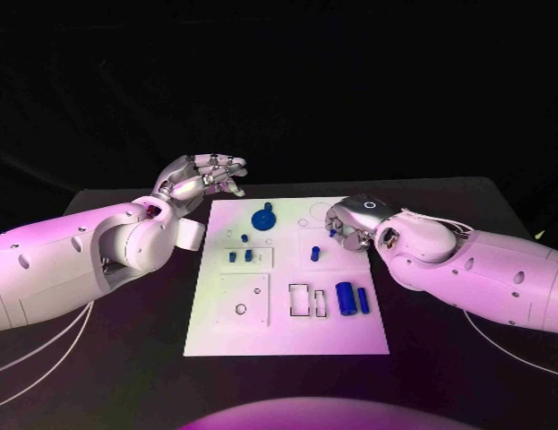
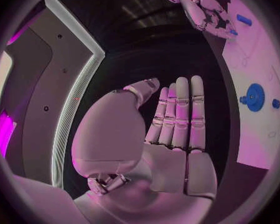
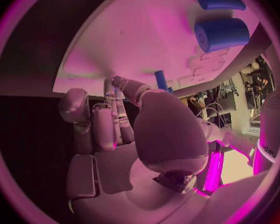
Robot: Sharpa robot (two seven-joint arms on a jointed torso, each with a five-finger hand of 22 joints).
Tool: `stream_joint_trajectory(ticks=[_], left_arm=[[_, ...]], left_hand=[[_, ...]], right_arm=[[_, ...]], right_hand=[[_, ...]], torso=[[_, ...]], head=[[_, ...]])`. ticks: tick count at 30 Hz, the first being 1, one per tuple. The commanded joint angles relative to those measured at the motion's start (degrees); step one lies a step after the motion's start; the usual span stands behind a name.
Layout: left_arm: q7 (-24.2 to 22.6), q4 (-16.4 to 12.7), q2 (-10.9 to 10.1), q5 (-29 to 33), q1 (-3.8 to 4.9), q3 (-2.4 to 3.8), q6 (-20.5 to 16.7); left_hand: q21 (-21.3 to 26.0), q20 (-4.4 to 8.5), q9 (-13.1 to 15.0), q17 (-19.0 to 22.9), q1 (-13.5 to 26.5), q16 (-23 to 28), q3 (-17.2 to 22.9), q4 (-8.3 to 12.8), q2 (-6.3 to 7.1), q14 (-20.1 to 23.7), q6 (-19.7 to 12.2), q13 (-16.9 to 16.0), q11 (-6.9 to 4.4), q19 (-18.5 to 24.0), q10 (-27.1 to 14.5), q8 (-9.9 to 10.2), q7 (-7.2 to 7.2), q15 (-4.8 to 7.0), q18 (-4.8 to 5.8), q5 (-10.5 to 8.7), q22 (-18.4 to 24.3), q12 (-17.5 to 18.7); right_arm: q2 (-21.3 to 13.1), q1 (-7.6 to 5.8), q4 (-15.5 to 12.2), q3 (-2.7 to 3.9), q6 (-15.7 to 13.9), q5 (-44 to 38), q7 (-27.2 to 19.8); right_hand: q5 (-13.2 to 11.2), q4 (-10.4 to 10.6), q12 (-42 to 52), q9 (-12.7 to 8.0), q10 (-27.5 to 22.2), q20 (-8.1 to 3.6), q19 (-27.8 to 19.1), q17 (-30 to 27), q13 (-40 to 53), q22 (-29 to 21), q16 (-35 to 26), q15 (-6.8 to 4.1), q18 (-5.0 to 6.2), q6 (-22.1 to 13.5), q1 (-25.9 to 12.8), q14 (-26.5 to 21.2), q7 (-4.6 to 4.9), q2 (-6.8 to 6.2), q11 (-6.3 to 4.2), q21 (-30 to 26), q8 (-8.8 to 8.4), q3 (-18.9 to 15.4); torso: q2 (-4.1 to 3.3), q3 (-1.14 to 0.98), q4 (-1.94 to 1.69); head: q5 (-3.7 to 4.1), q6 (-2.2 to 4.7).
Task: Assemble the parts on the task board
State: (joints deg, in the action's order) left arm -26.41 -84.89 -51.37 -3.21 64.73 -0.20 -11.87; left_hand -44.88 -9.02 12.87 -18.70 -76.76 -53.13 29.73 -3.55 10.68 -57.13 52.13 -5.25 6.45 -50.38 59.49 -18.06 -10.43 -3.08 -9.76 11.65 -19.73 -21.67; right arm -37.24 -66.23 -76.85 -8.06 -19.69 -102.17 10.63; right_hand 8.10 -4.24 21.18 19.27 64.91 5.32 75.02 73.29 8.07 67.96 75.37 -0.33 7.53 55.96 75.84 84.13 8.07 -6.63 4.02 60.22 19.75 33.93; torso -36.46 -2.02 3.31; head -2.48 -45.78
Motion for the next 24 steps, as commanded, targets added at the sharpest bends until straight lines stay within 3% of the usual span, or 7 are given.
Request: stream_joint_trajectory(ticks=[1,9,18,24], left_arm=[[0.1,0.1,0.1,0.3,0.01,0.05,0.8],[0.3,0.3,0.0,0.3,0.01,0.05,1.0],[0.5,0.4,0.1,0.3,0.01,0.05,1.2],[0.6,0.5,0.2,0.3,0.01,0.05,1.3]], left_hand=[[0.4,0.01,0.0,0.0,-0.6,0.4,0.1,0.4,0.10,-0.3,-0.1,0.1,0.52,-0.4,0.0,0.3,-0.32,-0.15,-0.66,0.29,0.1,0.4],[0.4,0.00,0.0,0.0,-0.6,0.4,0.1,0.4,0.11,-0.2,-0.1,0.1,0.55,-0.3,0.0,0.3,-0.35,-0.19,-0.64,0.29,0.1,0.5],[0.4,0.00,0.0,0.0,-0.6,0.4,0.1,0.5,0.11,-0.2,-0.1,0.1,0.57,-0.3,-0.1,0.3,-0.36,-0.20,-0.64,0.29,0.1,0.6],[0.5,-0.01,0.0,0.0,-0.6,0.5,0.1,0.5,0.10,-0.2,-0.1,0.1,0.60,-0.3,-0.1,0.3,-0.37,-0.23,-0.63,0.29,0.1,0.7]], right_arm=[[-0.8,-0.46,-1.0,0.23,-2.3,1.3,0.2],[-3.1,-1.55,-4.8,0.64,-2.9,3.3,0.4],[-4.4,-1.94,-9.9,0.98,-3.7,5.8,0.6],[-3.0,-1.83,-13.9,1.08,-4.0,6.8,0.4]], right_hand=[[-0.1,0.4,-0.2,0.0,-0.3,-0.09,0.3,0.0,0.0,0.1,0.2,-0.37,-0.79,0.5,-0.6,3.0,0.14,0.07,-0.16,0.3,0.05,0.1],[-0.2,0.5,-0.2,0.0,-0.3,-0.10,0.4,0.0,0.1,0.2,0.3,-0.38,-0.82,0.5,-0.8,3.0,0.10,0.09,-0.18,0.4,0.09,0.0],[-0.5,0.9,-0.3,0.2,-0.3,-0.11,0.3,0.0,0.2,0.2,0.5,-0.40,-0.80,0.5,-1.4,3.0,0.02,0.02,-0.21,0.3,0.12,-0.1],[-0.5,1.0,-0.3,0.2,-0.3,-0.11,0.3,0.0,0.3,0.2,0.5,-0.40,-0.78,0.5,-1.4,3.0,0.01,0.03,-0.21,0.3,0.13,-0.1]], torso=[[0.02,0.05,0.09],[0.03,0.02,0.24],[-0.03,0.01,-0.04],[-0.03,0.00,0.04]], head=[[-0.17,0.06],[-0.41,0.23],[-0.89,0.40],[-2.67,0.22]])
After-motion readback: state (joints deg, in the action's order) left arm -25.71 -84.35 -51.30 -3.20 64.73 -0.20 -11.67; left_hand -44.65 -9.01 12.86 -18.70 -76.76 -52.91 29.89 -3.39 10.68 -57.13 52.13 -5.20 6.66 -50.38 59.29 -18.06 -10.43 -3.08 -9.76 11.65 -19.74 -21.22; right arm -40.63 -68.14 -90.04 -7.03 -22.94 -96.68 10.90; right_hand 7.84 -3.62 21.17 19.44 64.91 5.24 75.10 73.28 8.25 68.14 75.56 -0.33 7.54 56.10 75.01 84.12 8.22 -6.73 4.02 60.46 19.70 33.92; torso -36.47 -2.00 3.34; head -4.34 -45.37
